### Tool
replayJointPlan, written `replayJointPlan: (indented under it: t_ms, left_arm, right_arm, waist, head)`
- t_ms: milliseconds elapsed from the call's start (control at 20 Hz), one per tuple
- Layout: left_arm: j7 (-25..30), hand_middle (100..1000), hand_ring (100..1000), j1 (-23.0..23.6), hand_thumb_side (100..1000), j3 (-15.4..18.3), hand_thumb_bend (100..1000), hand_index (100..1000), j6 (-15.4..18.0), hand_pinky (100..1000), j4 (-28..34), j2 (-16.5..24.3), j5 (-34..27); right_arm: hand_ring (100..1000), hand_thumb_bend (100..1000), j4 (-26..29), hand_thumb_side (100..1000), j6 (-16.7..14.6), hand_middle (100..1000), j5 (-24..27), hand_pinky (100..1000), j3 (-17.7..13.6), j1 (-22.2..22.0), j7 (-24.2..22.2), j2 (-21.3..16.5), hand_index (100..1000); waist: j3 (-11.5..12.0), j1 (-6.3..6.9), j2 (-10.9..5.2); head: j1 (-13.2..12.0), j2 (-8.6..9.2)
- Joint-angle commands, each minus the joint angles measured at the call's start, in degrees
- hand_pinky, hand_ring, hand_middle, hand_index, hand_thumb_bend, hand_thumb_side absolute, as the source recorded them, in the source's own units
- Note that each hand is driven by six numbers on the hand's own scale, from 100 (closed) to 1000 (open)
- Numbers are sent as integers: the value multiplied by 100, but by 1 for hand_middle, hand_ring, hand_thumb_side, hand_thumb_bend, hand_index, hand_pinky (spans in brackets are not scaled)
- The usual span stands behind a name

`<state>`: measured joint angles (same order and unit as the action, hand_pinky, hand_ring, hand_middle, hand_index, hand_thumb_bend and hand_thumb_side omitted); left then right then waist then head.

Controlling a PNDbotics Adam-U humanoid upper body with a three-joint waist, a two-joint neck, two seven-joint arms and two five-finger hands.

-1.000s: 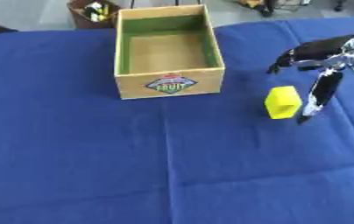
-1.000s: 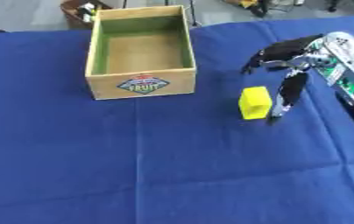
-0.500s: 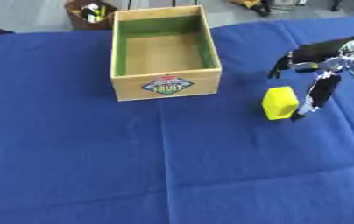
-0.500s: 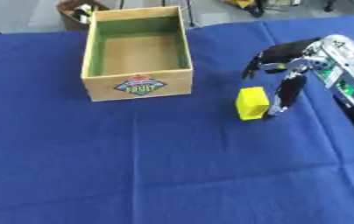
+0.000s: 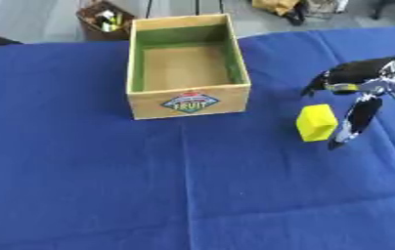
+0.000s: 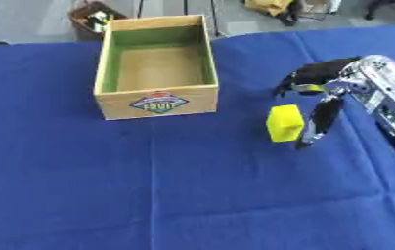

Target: Pick up objects on the table and place them in the box.

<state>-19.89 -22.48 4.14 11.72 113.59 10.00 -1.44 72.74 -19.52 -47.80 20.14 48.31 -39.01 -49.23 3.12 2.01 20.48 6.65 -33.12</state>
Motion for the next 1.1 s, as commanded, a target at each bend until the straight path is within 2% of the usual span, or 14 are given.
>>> replayJointPlan:
  t_ms: [50, 300, 550, 800, 1100]
  left_arm:
    - [15, 556, 582, -74, 1000, -11, 129, 698, -1, 410, 100, 43, -7]
    - [15, 556, 582, -71, 1000, -11, 128, 698, -3, 410, 100, 42, -5]
    - [20, 556, 583, -68, 1000, -16, 128, 697, -6, 410, 100, 34, -6]
    - [26, 556, 583, -58, 1000, -17, 128, 698, -8, 411, 100, 36, -1]
    - [21, 557, 584, -38, 1000, -7, 127, 698, -10, 411, 100, 53, 9]
  right_arm:
    - [905, 702, 322, 478, 174, 804, -19, 859, -68, 26, -10, -275, 947]
    - [910, 648, 842, 490, 501, 818, -50, 859, -68, -95, -380, -370, 948]
    - [906, 649, 1517, 479, 762, 812, 69, 853, -138, -235, -650, -460, 943]
    - [909, 634, 2044, 459, 906, 825, 227, 848, -172, -267, -959, -505, 954]
    - [910, 633, 2279, 443, 989, 830, 367, 840, -102, -275, -1285, -521, 957]
  waist:
    - [-18, -14, -97]
    - [-31, -9, -82]
    - [-55, -6, -69]
    - [-85, -10, -73]
    - [-120, -29, -88]
  head:
    - [-26, 97]
    - [-20, 175]
    - [-23, 208]
    - [-27, 248]
    - [-26, 232]
